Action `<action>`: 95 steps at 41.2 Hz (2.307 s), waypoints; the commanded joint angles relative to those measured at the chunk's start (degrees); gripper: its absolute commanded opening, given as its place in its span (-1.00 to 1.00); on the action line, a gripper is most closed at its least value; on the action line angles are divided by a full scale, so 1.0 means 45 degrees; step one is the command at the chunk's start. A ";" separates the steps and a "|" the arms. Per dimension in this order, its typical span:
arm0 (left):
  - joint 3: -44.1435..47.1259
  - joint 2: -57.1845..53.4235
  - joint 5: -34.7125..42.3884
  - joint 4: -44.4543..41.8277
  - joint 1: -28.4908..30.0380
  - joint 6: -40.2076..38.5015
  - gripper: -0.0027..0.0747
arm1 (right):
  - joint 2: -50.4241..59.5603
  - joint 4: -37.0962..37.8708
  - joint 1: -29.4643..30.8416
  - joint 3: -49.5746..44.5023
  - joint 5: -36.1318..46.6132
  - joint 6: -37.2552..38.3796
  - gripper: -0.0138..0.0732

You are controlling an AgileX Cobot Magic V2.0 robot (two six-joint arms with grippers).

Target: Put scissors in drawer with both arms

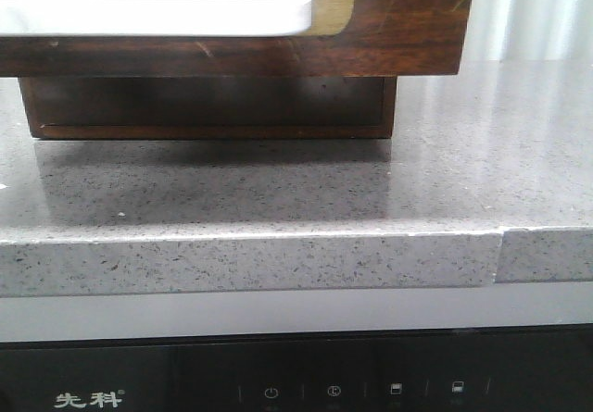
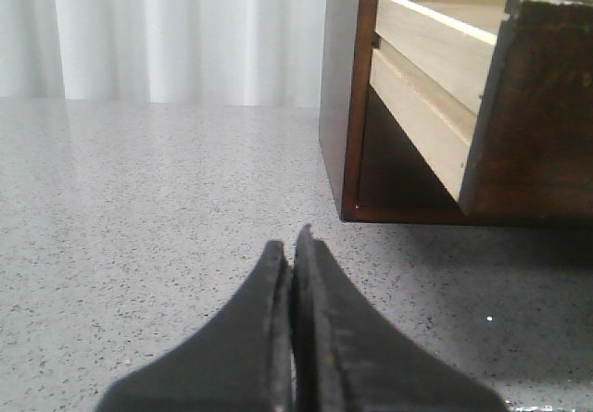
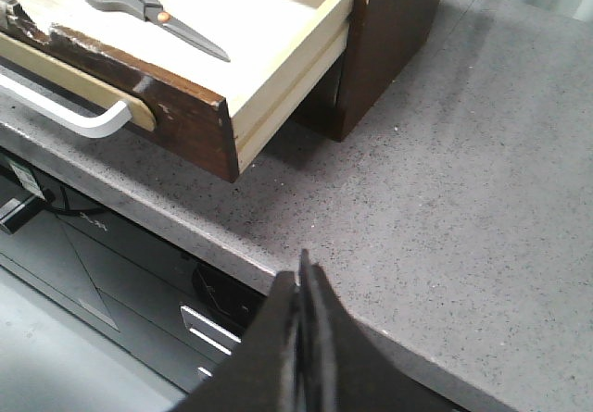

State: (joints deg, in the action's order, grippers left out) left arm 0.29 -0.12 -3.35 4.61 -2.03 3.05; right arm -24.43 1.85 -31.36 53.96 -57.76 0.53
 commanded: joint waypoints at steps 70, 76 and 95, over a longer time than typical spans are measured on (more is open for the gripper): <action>0.0298 -0.0227 0.1011 -0.0168 0.0011 -0.0128 -0.98 | 0.4871 0.0574 0.6639 -0.9317 1.0008 -0.0117 -0.84; 0.0298 -0.0227 0.1011 -0.0168 0.0011 -0.0128 -0.98 | 0.5612 0.0574 0.6732 -1.1240 1.1736 -0.0117 -0.84; 0.0298 -0.0227 0.1011 -0.0168 0.0011 -0.0128 -0.98 | 0.5775 -0.0110 0.6718 -1.2334 1.3472 -0.0117 -0.84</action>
State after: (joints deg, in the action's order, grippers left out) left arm 0.29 -0.12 -3.35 3.79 -2.03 3.05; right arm 0.57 2.30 -1.40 -1.42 -2.51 0.53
